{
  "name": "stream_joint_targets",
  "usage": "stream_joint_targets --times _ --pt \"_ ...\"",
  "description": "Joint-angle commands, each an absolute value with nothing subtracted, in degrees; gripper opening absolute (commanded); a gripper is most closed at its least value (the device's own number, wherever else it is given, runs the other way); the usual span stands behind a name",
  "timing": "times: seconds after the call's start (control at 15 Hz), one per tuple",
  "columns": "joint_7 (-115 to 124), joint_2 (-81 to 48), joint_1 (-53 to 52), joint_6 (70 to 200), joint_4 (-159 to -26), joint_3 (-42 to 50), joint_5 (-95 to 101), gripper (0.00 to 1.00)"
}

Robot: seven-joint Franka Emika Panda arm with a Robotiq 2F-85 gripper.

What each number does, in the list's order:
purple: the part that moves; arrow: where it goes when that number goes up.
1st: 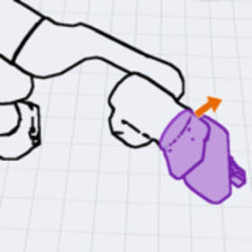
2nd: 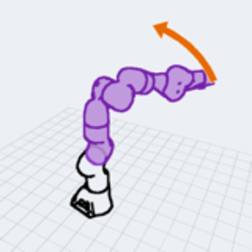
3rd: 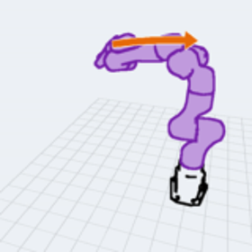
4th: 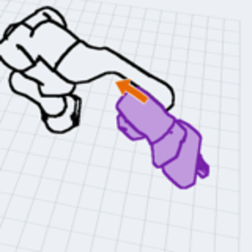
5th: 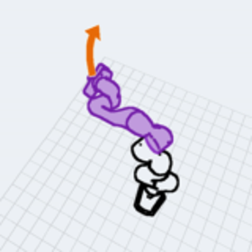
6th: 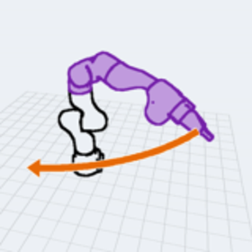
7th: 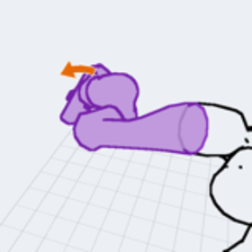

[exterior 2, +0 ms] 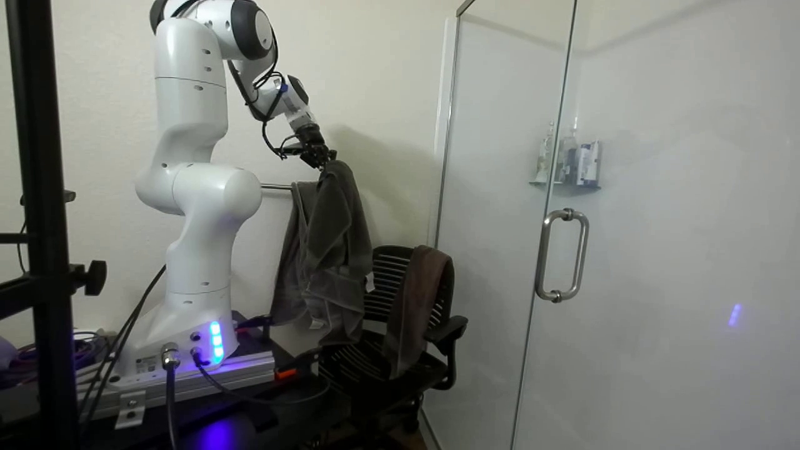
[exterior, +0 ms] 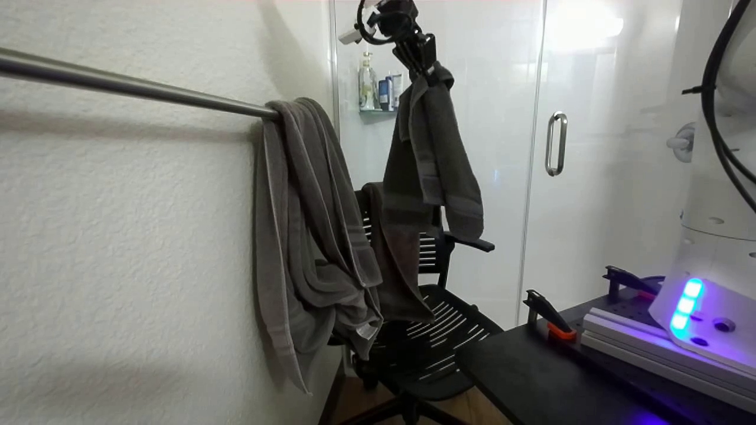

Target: Remove the leftmost towel from the bar and put it on the black seat

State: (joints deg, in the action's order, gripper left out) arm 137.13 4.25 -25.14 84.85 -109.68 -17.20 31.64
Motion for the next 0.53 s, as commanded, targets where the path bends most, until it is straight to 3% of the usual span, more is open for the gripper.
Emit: stream_joint_targets --times 0.0,0.47 --pt "135.3 1.7 -21.7 86.7 -105.6 -17.6 28.1 0.03" --pt "133.0 -11.7 -12.5 85.1 -83.8 -9.7 18.4 0.03"
